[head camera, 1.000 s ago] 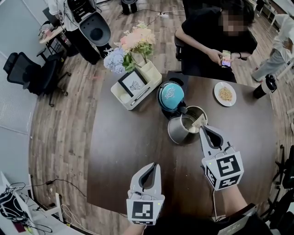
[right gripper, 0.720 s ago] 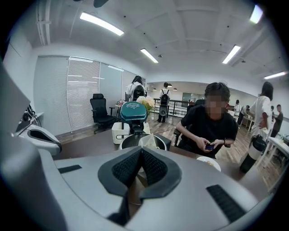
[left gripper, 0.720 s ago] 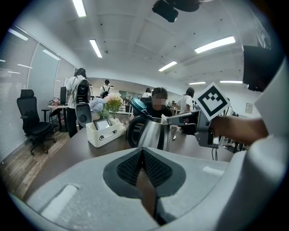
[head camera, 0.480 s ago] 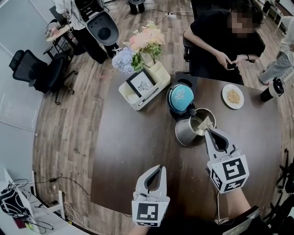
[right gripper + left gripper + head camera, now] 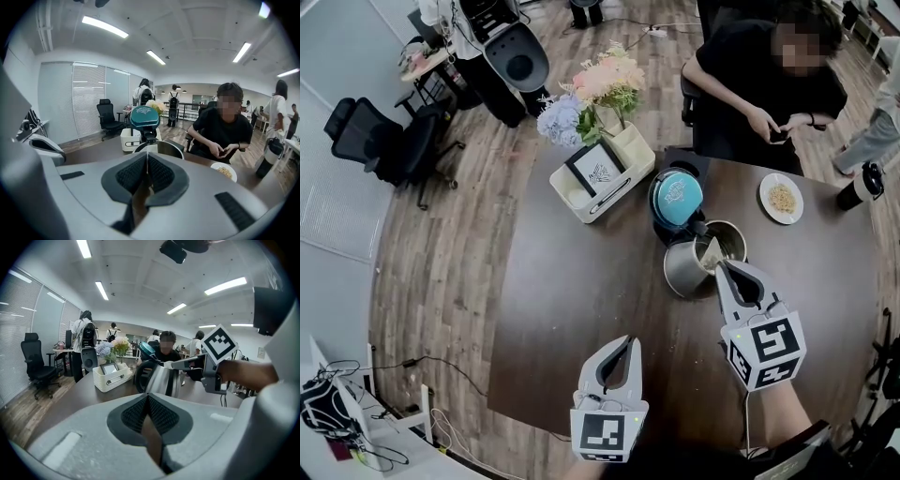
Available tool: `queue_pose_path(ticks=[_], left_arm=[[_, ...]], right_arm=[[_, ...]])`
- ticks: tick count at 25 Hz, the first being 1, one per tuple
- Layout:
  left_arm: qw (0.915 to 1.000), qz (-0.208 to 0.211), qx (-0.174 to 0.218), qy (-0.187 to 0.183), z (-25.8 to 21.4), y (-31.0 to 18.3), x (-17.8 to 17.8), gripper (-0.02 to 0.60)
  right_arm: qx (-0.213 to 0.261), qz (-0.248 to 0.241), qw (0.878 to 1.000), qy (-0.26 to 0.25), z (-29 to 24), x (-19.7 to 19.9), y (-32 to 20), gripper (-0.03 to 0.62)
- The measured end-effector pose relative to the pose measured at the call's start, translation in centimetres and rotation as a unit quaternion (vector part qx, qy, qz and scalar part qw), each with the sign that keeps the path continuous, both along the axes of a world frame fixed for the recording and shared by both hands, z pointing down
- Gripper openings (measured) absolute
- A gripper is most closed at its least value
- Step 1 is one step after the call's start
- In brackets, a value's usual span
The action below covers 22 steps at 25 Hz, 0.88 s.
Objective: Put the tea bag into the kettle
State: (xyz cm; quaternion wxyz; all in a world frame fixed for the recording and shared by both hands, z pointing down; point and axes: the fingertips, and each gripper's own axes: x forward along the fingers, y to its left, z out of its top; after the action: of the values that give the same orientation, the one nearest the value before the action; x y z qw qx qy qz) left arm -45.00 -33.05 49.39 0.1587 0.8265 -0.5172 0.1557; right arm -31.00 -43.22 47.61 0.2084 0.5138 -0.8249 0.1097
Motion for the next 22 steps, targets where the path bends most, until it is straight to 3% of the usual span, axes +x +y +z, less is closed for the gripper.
queue_pose_path(ticks=[22], left_arm=[[0.9997,0.002,0.023,0.002,-2.2,1.5,1.0,0.005]], right_arm=[[0.01,-0.012,1.0,0.013,-1.7,0.6,3.1,0.057]])
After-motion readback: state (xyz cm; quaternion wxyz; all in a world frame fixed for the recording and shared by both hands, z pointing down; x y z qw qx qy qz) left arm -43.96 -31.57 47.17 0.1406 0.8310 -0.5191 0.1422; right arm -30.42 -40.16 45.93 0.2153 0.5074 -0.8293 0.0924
